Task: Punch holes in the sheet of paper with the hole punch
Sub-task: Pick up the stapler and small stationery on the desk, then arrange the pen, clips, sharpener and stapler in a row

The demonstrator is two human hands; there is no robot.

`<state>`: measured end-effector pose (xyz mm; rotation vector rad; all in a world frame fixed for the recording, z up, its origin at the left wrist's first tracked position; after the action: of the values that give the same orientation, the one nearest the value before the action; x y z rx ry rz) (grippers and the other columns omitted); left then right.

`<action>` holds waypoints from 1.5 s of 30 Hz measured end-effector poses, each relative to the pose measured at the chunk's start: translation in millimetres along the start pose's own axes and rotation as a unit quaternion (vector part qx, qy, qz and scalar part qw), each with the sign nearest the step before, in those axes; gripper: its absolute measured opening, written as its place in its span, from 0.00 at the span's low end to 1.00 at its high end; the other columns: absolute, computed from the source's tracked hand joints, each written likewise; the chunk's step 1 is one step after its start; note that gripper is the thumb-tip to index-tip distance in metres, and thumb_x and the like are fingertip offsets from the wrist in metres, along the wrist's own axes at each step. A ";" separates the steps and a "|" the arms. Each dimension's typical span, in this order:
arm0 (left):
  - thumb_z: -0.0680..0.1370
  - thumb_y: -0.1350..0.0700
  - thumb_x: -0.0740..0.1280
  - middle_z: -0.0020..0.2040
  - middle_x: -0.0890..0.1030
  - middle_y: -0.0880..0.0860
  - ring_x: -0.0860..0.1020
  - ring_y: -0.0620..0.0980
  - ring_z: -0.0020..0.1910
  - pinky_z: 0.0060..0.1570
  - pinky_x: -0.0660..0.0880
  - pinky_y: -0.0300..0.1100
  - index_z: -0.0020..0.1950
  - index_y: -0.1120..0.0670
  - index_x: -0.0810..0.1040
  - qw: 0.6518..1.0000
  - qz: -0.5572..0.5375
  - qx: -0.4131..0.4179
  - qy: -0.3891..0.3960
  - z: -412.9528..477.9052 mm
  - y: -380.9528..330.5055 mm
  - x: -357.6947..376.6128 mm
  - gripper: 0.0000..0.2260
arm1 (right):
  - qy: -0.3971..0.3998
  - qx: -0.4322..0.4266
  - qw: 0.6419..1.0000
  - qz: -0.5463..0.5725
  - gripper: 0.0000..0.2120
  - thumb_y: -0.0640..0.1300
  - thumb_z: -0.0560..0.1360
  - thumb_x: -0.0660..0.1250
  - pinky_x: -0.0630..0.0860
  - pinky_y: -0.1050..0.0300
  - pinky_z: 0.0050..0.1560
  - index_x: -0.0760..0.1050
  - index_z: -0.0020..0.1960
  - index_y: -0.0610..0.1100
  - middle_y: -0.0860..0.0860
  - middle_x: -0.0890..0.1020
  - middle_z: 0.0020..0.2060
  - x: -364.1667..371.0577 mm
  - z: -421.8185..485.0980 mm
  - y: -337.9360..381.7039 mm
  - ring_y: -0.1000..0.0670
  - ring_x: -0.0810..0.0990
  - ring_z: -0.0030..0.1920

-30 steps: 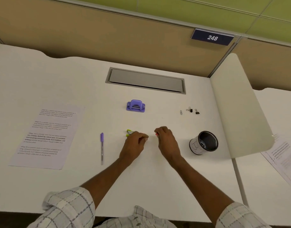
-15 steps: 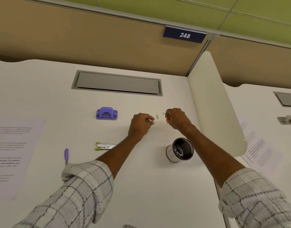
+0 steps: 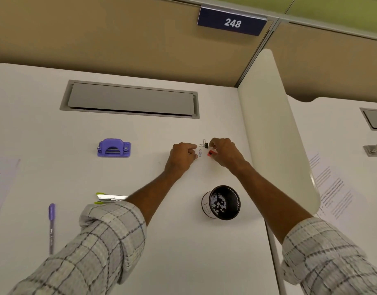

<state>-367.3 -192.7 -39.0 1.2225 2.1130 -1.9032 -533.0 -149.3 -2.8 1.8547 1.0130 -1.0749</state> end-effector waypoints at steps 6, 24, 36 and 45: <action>0.80 0.64 0.68 0.52 0.88 0.57 0.84 0.45 0.45 0.40 0.74 0.20 0.60 0.58 0.85 0.999 -0.032 0.003 -0.027 -11.9 9.1 -6.9 0.10 | -0.041 0.003 0.999 -0.009 0.14 0.34 0.76 0.69 0.81 0.47 0.53 0.79 0.61 0.41 0.42 0.83 0.56 -6.3 -7.3 -0.4 0.43 0.83 0.53; 0.87 0.46 0.50 0.85 0.51 0.53 0.48 0.51 0.85 0.83 0.43 0.48 0.84 0.54 0.51 0.964 0.259 0.010 -0.061 -144.8 101.2 -114.1 0.27 | 0.005 -0.135 0.990 0.036 0.22 0.48 0.81 0.65 0.68 0.53 0.70 0.70 0.73 0.44 0.45 0.75 0.70 65.8 -92.6 170.9 0.44 0.73 0.70; 0.86 0.45 0.53 0.85 0.48 0.56 0.44 0.55 0.85 0.83 0.44 0.51 0.84 0.56 0.52 0.942 0.294 -0.089 -0.132 -253.5 198.3 -176.6 0.29 | 0.019 -0.216 0.976 0.027 0.30 0.44 0.81 0.65 0.61 0.49 0.77 0.58 0.79 0.44 0.43 0.59 0.79 151.8 -160.1 244.1 0.42 0.58 0.79; 0.83 0.61 0.64 0.79 0.67 0.57 0.65 0.54 0.79 0.76 0.67 0.47 0.75 0.57 0.74 0.970 0.109 -0.081 -0.202 -300.2 222.8 -183.4 0.19 | -0.064 -0.186 0.980 -0.007 0.16 0.39 0.80 0.63 0.76 0.47 0.48 0.71 0.67 0.45 0.48 0.77 0.56 165.2 -196.7 253.1 0.43 0.76 0.55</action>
<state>21.3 -44.1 -54.0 0.8972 1.7986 -1.6739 -191.5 -36.3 -27.2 1.4604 1.0691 -0.9261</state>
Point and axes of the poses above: each hand's wrist, its own z-axis towards the middle knuckle, its own x-axis out of the palm, y = z × x, the point moved 2 cm from there along z, towards the middle knuckle
